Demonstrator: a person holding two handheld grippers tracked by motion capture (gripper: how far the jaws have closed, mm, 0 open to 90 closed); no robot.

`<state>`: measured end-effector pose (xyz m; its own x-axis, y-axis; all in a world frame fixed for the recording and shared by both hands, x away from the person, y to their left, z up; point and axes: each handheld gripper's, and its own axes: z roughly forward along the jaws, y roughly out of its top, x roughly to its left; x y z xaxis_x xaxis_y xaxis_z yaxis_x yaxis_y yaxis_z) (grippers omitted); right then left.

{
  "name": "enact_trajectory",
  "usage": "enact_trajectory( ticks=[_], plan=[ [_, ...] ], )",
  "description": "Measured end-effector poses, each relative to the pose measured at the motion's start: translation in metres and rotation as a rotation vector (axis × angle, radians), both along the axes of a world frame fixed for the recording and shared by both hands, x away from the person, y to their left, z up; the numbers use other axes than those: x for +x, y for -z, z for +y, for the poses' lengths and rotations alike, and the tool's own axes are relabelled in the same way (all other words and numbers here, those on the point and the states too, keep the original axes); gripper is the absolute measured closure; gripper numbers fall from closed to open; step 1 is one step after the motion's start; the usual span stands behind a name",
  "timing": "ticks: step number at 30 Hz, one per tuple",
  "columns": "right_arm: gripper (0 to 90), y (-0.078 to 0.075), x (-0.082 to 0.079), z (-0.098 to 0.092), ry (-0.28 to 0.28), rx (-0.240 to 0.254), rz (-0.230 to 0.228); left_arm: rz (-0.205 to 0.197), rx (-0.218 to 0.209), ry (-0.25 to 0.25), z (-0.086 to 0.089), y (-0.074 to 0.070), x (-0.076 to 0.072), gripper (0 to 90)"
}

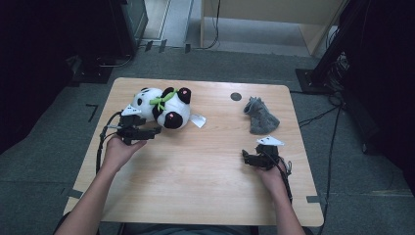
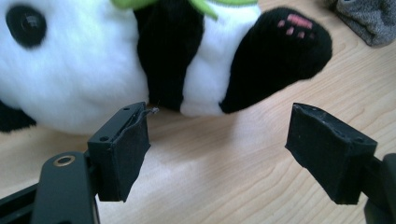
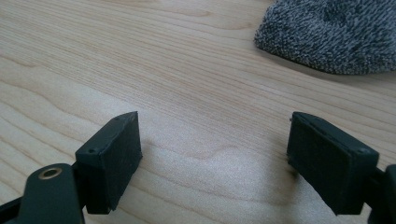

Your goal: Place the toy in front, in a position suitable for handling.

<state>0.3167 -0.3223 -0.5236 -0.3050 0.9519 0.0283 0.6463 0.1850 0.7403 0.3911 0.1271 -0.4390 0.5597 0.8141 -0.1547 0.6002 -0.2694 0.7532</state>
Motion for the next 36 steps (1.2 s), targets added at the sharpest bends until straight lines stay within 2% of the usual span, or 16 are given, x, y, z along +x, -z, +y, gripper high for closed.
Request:
enact_trajectory(
  ticks=[3, 9, 13, 16, 18, 21, 26, 28, 31, 33, 35, 36],
  plan=[
    [17.8, 0.0, 0.0, 0.0, -0.001, 0.0, 0.0, 0.002, 0.007, 0.002, -0.003, -0.003, 0.005, 21.2],
    [17.9, 0.0, 0.0, 0.0, -0.003, 0.001, 0.001, -0.005, 0.049, 0.005, -0.011, -0.015, 0.016, 24.1],
    [17.9, 0.0, 0.0, 0.0, -0.003, 0.001, 0.002, -0.014, 0.045, 0.013, -0.015, -0.019, 0.022, 24.1],
    [17.8, 0.0, 0.0, 0.0, -0.003, 0.001, 0.002, -0.03, 0.08, 0.021, -0.02, -0.025, 0.029, 24.1],
    [17.8, 0.0, 0.0, 0.0, -0.002, 0.001, 0.002, -0.038, 0.06, 0.026, -0.021, -0.03, 0.033, 24.1],
    [17.8, 0.0, 0.0, 0.001, -0.002, 0.002, 0.002, -0.048, 0.065, 0.023, -0.021, -0.038, 0.043, 24.1],
    [17.7, 0.0, -0.001, 0.002, 0.005, 0.002, 0.002, -0.056, 0.049, 0.027, -0.022, -0.044, 0.054, 24.1],
    [17.6, 0.0, -0.001, 0.002, 0.006, 0.002, 0.002, -0.063, 0.051, 0.022, -0.023, -0.045, 0.063, 24.2],
    [17.6, 0.0, -0.001, 0.002, 0.009, 0.002, 0.002, -0.061, 0.046, 0.019, -0.024, -0.045, 0.07, 25.0],
    [17.6, 0.0, -0.001, 0.003, 0.01, 0.002, 0.002, -0.059, 0.062, 0.015, -0.026, -0.044, 0.078, 25.0],
    [17.5, 0.0, -0.001, 0.003, 0.012, 0.002, 0.003, -0.074, 0.046, 0.015, -0.026, -0.043, 0.084, 25.7],
    [17.5, 0.0, -0.001, 0.003, 0.013, 0.002, 0.003, -0.055, 0.041, 0.014, -0.027, -0.041, 0.091, 26.0]
  ],
)
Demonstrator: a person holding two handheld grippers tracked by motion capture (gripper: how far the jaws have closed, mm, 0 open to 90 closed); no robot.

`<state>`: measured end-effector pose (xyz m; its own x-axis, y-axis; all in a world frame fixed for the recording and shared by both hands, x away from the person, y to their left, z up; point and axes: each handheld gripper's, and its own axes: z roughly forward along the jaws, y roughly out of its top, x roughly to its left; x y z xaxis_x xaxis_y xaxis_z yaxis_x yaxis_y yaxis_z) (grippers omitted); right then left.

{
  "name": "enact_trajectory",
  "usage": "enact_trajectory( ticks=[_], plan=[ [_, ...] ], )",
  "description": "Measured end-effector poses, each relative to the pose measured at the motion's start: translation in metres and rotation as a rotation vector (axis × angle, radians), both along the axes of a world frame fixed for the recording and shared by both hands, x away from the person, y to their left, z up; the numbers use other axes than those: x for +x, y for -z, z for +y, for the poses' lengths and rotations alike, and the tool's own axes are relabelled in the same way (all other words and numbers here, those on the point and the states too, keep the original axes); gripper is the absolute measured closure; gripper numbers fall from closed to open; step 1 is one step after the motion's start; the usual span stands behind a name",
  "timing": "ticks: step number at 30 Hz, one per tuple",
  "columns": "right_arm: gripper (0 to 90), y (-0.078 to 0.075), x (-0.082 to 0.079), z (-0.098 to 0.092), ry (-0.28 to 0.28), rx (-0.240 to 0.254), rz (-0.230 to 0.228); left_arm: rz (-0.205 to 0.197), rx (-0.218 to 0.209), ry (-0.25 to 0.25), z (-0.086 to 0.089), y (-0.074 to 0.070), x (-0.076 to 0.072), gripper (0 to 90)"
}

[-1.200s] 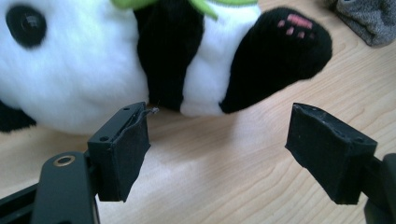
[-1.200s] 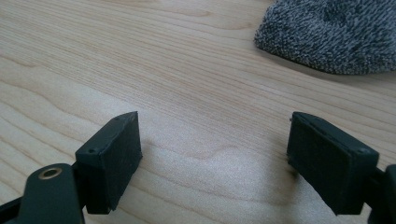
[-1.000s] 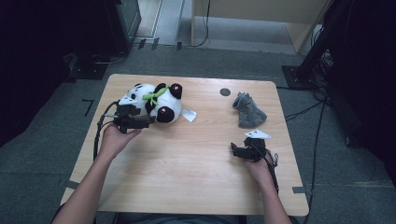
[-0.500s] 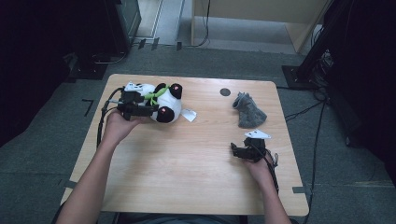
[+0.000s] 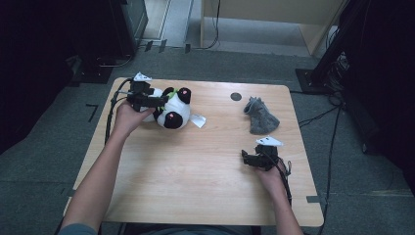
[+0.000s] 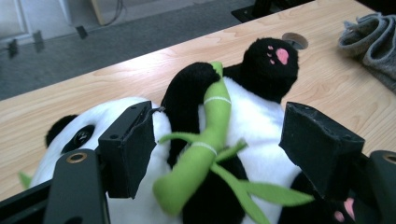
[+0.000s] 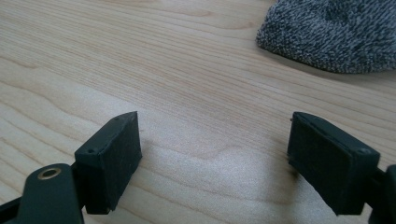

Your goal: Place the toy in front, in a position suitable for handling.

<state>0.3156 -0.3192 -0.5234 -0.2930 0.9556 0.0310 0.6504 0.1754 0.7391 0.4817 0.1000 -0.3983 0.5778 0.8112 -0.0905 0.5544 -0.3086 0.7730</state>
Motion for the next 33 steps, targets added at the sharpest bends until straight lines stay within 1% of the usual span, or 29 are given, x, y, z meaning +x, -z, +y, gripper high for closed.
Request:
enact_trajectory(
  ticks=[1, 2, 4, 5, 6, 7, 8, 10, 11, 13, 14, 15, 16, 17, 18, 19, 20, 21, 22, 24, 25, 27, 28, 29, 31, 33],
  plan=[
    [17.5, 0.0, 0.0, 0.0, 0.0, 0.0, 0.0, 0.0, 0.0, 0.0, 0.0, 0.0, 0.0, 26.0],
    [17.5, 0.0, 0.0, 0.0, 0.001, 0.0, 0.0, 0.009, 0.005, 0.003, -0.001, 0.002, 0.003, 26.0],
    [17.5, 0.0, 0.0, 0.0, 0.002, 0.001, 0.0, 0.008, 0.042, 0.01, -0.004, 0.006, 0.007, 26.0],
    [17.5, 0.0, 0.0, 0.0, 0.002, 0.001, 0.0, 0.002, 0.051, 0.014, -0.005, 0.008, 0.008, 26.0],
    [17.5, 0.0, 0.0, 0.0, 0.002, 0.0, 0.0, 0.023, 0.038, 0.014, -0.006, 0.012, 0.011, 26.8],
    [17.5, 0.0, 0.0, 0.0, 0.002, 0.0, 0.0, 0.023, 0.038, 0.014, -0.006, 0.012, 0.011, 27.3],
    [17.5, 0.0, 0.0, 0.0, 0.003, -0.001, 0.0, 0.031, 0.043, 0.014, -0.005, 0.019, 0.014, 30.8],
    [17.5, 0.0, 0.0, 0.0, 0.002, -0.001, 0.0, 0.025, 0.048, 0.019, -0.005, 0.02, 0.015, 31.9],
    [17.5, 0.0, 0.0, 0.0, 0.002, -0.001, 0.0, 0.019, 0.043, 0.018, -0.007, 0.022, 0.016, 33.8],
    [17.5, 0.0, 0.0, 0.0, 0.002, -0.001, 0.0, 0.021, 0.048, 0.022, -0.007, 0.023, 0.017, 34.8],
    [17.5, 0.0, 0.0, 0.0, 0.002, -0.001, 0.0, 0.026, 0.051, 0.028, -0.008, 0.025, 0.017, 40.1],
    [17.5, 0.0, 0.0, 0.0, 0.002, -0.001, 0.0, 0.038, 0.051, 0.036, -0.01, 0.028, 0.017, 40.1],
    [17.4, 0.0, 0.0, 0.0, 0.002, -0.001, 0.0, 0.037, 0.049, 0.037, -0.011, 0.031, 0.017, 43.5],
    [17.4, 0.0, 0.0, 0.0, 0.002, -0.001, 0.0, 0.037, 0.049, 0.037, -0.011, 0.031, 0.017, 44.8],
    [17.3, 0.0, 0.0, 0.0, 0.001, -0.002, 0.0, 0.027, 0.041, 0.03, -0.011, 0.033, 0.016, 44.8],
    [17.1, 0.0, 0.0, 0.0, 0.003, -0.002, 0.0, 0.027, 0.036, 0.028, -0.011, 0.033, 0.016, 48.7],
    [17.1, 0.0, 0.0, 0.0, 0.003, -0.002, 0.0, 0.026, 0.035, 0.03, -0.01, 0.034, 0.015, 48.7],
    [16.2, 0.0, 0.0, 0.001, 0.004, -0.002, 0.001, 0.02, 0.033, 0.034, -0.01, 0.036, 0.014, 53.0],
    [16.2, 0.0, 0.0, 0.001, 0.004, -0.002, 0.001, 0.02, 0.033, 0.034, -0.01, 0.036, 0.014, 55.0],
    [15.3, 0.0, 0.0, 0.001, 0.002, -0.003, 0.002, 0.016, 0.03, 0.046, -0.008, 0.037, 0.012, 56.1],
    [15.0, 0.0, 0.0, 0.001, 0.003, -0.003, 0.002, 0.01, 0.017, 0.06, -0.006, 0.038, 0.01, 58.1],
    [14.9, 0.0, 0.0, 0.001, 0.004, -0.004, 0.002, 0.016, 0.015, 0.07, -0.005, 0.037, 0.009, 60.8],
    [15.0, 0.0, 0.0, 0.001, 0.004, -0.004, 0.002, 0.016, 0.015, 0.07, -0.005, 0.037, 0.009, 63.4],
    [15.0, 0.0, 0.0, 0.001, 0.004, -0.004, 0.002, 0.028, 0.015, 0.068, -0.004, 0.035, 0.009, 63.4],
    [14.0, 0.0, 0.0, 0.001, 0.002, -0.004, 0.005, 0.031, 0.023, 0.061, -0.006, 0.032, 0.007, 67.1],
    [13.7, 0.0, 0.0, 0.001, 0.0, -0.004, 0.005, 0.034, 0.011, 0.054, -0.006, 0.031, 0.006, 68.8]
  ],
)
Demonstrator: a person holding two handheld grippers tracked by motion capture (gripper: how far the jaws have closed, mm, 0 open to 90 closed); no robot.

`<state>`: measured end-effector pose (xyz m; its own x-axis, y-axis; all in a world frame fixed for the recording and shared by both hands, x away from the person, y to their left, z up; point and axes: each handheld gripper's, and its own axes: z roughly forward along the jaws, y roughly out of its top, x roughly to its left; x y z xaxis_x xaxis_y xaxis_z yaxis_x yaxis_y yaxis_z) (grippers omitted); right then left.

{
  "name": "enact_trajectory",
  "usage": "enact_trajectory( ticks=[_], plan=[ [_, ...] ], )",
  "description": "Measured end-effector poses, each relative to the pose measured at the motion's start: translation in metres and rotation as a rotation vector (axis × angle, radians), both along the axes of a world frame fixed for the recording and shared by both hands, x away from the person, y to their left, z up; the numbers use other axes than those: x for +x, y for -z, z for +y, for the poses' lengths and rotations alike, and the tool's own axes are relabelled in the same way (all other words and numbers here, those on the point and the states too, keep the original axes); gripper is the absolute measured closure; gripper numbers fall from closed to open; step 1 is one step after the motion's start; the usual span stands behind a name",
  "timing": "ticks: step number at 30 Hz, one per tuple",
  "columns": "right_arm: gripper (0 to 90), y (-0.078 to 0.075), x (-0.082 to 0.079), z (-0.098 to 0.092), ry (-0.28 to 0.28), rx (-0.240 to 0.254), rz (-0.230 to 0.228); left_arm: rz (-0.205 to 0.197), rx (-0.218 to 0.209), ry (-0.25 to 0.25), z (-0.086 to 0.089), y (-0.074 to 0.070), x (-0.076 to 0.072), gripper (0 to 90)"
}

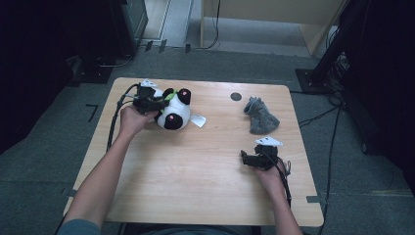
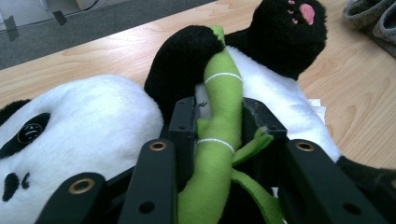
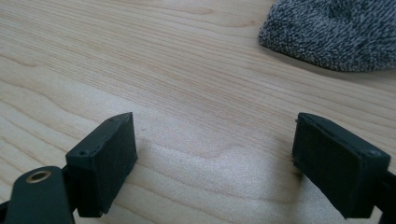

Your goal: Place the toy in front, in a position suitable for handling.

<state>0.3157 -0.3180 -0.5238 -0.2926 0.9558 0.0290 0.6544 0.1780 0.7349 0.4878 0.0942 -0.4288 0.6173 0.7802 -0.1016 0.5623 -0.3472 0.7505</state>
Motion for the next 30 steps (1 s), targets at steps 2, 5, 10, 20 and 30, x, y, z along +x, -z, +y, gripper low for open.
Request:
enact_trajectory(
  ticks=[2, 5, 10, 20, 30],
  plan=[
    [13.7, 0.0, 0.0, 0.0, -0.001, 0.0, 0.0, 0.029, -0.053, -0.031, 0.003, -0.003, 0.001, 69.6],
    [13.7, 0.0, 0.0, 0.0, -0.002, 0.0, 0.001, 0.024, -0.062, -0.041, 0.004, -0.005, 0.0, 70.6],
    [13.7, 0.0, 0.0, 0.0, -0.009, 0.0, 0.001, 0.014, -0.073, -0.033, 0.001, -0.012, -0.005, 74.6],
    [13.7, 0.0, 0.0, 0.0, -0.014, 0.001, 0.001, 0.036, -0.074, -0.012, -0.006, -0.025, -0.019, 76.6],
    [13.7, 0.0, 0.001, 0.0, -0.016, 0.001, 0.0, 0.011, -0.078, 0.024, -0.015, -0.035, -0.052, 76.6]
  ],
)
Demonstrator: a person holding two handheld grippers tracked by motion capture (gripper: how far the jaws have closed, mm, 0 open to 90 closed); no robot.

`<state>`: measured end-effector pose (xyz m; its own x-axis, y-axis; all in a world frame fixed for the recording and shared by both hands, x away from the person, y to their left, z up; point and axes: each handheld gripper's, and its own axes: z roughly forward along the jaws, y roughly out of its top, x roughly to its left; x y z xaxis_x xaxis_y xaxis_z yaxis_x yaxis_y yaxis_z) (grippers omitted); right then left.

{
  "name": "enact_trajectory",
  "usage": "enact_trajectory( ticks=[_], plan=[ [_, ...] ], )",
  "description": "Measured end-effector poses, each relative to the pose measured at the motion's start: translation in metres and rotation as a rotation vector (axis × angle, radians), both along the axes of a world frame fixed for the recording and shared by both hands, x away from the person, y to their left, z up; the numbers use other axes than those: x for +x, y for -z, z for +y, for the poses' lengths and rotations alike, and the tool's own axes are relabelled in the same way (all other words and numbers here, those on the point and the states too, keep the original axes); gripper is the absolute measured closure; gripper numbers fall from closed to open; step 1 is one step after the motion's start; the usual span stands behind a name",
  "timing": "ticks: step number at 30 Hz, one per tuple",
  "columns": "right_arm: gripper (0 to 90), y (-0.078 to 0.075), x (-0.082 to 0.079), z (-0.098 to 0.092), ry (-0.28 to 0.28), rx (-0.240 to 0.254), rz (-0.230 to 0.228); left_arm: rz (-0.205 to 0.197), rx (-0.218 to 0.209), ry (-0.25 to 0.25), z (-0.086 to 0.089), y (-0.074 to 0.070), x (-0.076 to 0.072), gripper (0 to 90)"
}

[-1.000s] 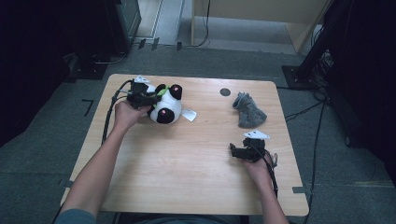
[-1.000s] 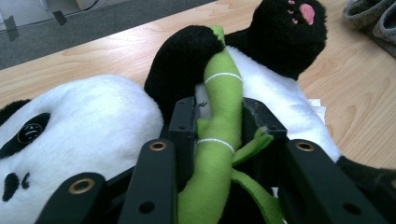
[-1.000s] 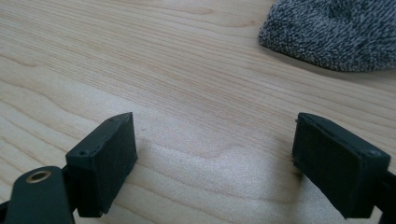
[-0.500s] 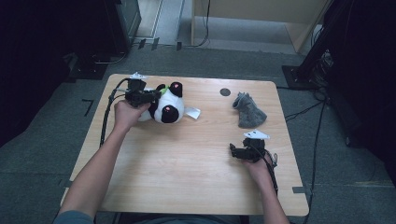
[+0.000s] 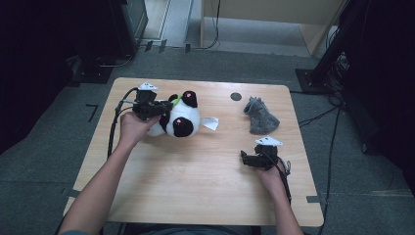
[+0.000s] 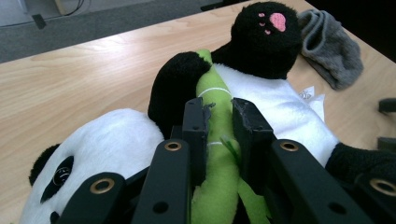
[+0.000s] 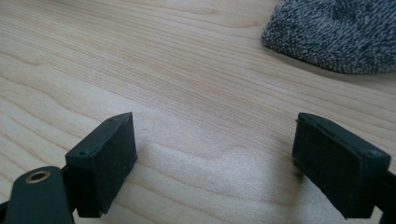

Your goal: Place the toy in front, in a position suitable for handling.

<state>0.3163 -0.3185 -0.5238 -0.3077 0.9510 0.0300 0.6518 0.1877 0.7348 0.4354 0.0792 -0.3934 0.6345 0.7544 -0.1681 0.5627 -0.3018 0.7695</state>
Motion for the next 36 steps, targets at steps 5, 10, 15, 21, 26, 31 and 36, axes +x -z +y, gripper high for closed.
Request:
enact_trajectory(
  ticks=[5, 10, 15, 21, 26, 31, 36],
  plan=[
    [13.8, 0.0, 0.0, 0.0, -0.002, -0.001, -0.002, 0.002, 0.0, 0.017, -0.005, -0.003, -0.017, 76.6],
    [13.7, 0.0, 0.0, 0.0, 0.001, 0.001, 0.0, 0.038, -0.037, 0.024, -0.007, -0.002, -0.033, 76.6],
    [13.6, 0.0, 0.0, 0.0, 0.0, -0.002, 0.0, 0.046, -0.032, 0.027, -0.008, -0.003, -0.043, 76.6],
    [13.7, 0.0, 0.0, 0.0, 0.001, -0.001, 0.0, 0.066, -0.029, 0.03, -0.015, -0.004, -0.061, 76.6],
    [13.6, 0.0, 0.0, 0.0, 0.001, -0.003, 0.0, 0.097, -0.029, 0.042, -0.026, 0.0, -0.077, 76.5],
    [12.9, 0.0, 0.0, 0.0, 0.006, -0.004, -0.001, 0.098, -0.018, 0.047, -0.037, 0.007, -0.087, 76.5],
    [10.9, 0.0, 0.0, -0.001, 0.023, -0.004, 0.004, 0.108, -0.034, 0.06, -0.043, 0.013, -0.098, 76.4]
  ],
)
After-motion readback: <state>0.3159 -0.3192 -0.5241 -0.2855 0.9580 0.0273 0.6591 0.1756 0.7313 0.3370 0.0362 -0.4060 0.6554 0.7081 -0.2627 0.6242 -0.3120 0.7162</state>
